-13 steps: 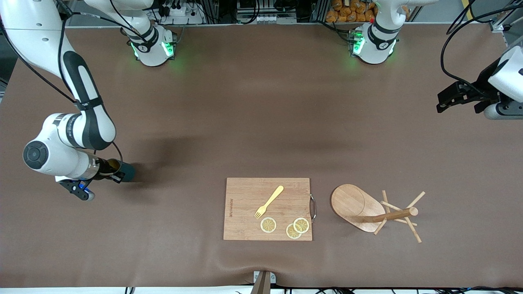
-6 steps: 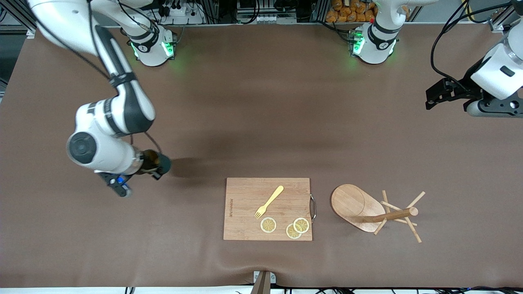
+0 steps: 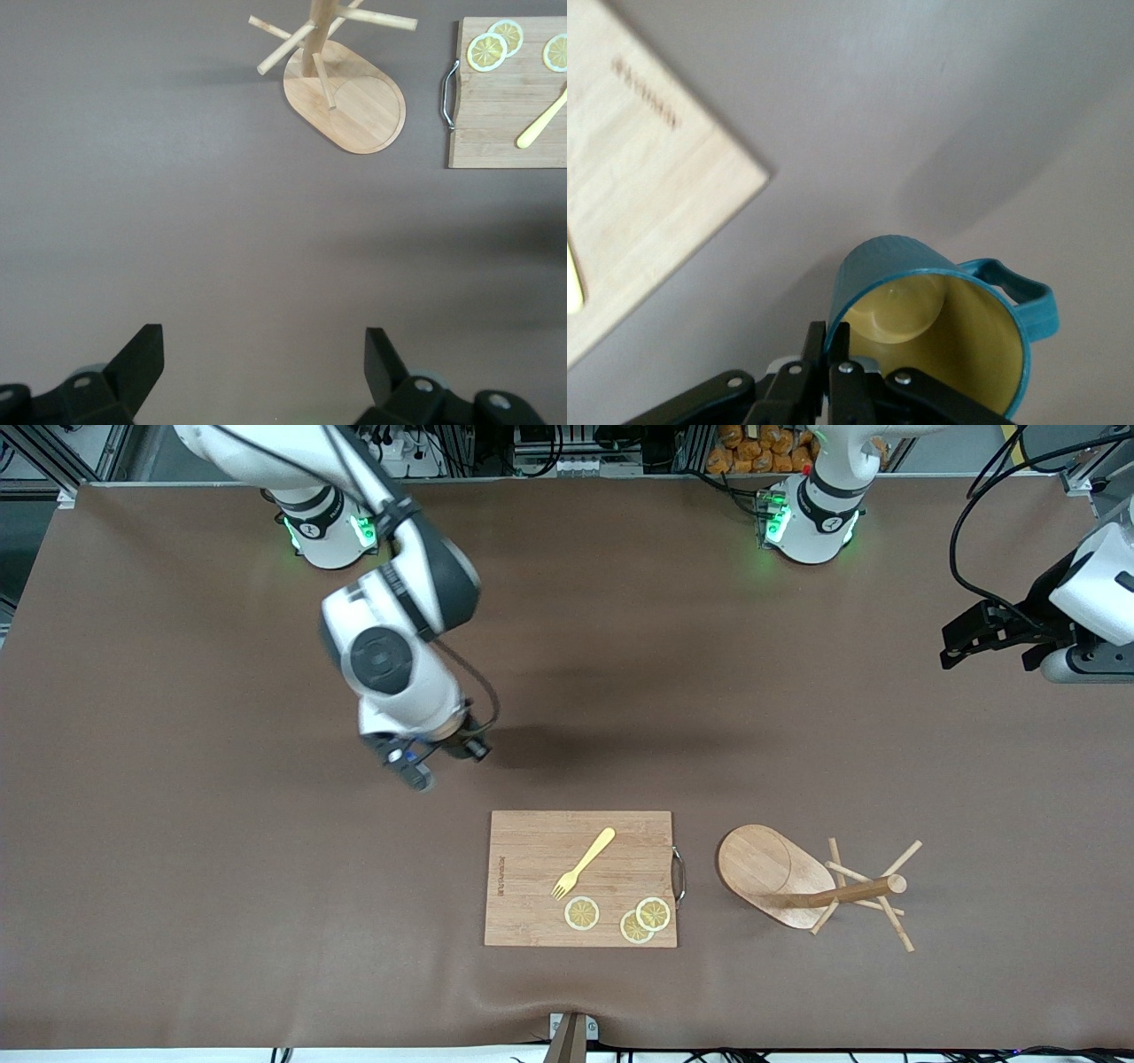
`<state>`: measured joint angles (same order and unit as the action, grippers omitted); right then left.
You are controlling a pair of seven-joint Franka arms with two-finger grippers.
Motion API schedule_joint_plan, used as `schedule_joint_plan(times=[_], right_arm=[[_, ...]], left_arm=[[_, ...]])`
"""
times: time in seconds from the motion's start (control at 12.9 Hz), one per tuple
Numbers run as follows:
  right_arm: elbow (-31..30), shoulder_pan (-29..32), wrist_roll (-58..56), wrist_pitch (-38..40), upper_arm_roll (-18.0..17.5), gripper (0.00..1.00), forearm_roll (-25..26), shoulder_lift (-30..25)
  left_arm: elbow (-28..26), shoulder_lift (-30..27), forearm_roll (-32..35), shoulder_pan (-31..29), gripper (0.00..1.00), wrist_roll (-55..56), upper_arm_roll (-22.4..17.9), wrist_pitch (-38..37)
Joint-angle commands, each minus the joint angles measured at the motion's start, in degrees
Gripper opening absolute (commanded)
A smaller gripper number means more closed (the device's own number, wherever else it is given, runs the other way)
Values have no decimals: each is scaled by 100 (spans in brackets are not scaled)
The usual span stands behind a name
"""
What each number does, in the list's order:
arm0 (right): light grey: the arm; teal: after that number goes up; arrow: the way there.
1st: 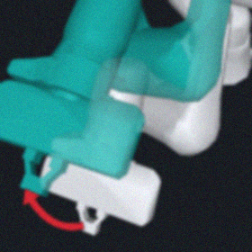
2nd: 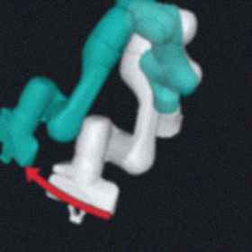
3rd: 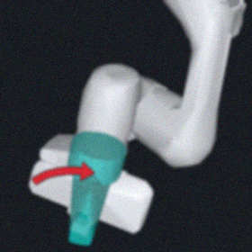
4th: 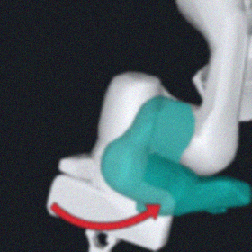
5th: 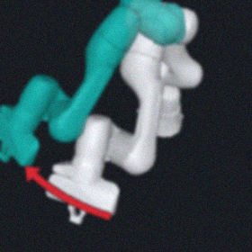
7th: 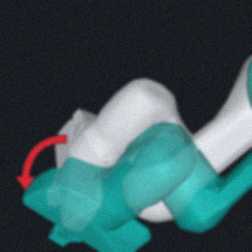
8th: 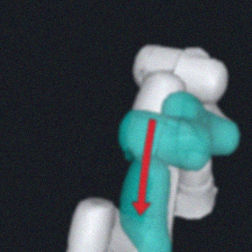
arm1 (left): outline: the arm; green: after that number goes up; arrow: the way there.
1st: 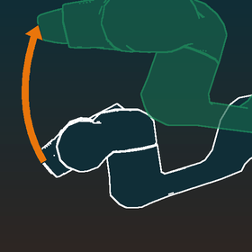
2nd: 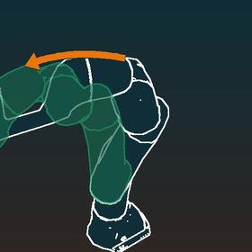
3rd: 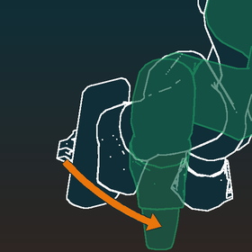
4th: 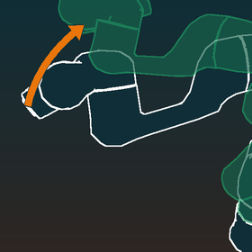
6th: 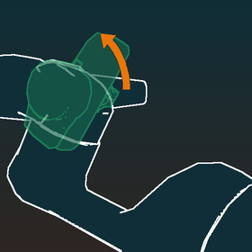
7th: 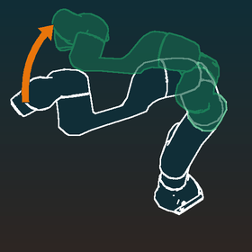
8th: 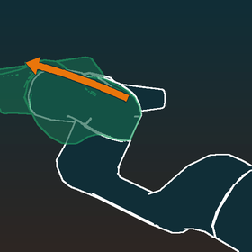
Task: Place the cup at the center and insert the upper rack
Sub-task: 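Carry the teal mug with the right gripper toward the table center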
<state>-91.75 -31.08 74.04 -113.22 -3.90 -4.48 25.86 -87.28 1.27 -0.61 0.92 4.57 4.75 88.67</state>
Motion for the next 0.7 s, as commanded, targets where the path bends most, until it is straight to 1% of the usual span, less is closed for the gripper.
schedule_joint_plan(times=[0.0,0.15,0.39,0.46,0.62], right_arm=[[79,-616,478,98,83,0,61,51],[70,-985,909,46,83,0,167,129],[70,-1461,1489,-60,83,0,579,419],[70,-1636,1648,-173,83,0,711,551],[26,-1752,1886,-515,74,0,791,709]], left_arm=[[18,-4,-1,-83,100,0,43,45],[27,-4,8,-136,100,-35,43,53],[27,4,8,-162,100,-44,43,62],[27,22,8,-162,100,-44,43,62],[27,75,17,-171,100,-61,43,97]])
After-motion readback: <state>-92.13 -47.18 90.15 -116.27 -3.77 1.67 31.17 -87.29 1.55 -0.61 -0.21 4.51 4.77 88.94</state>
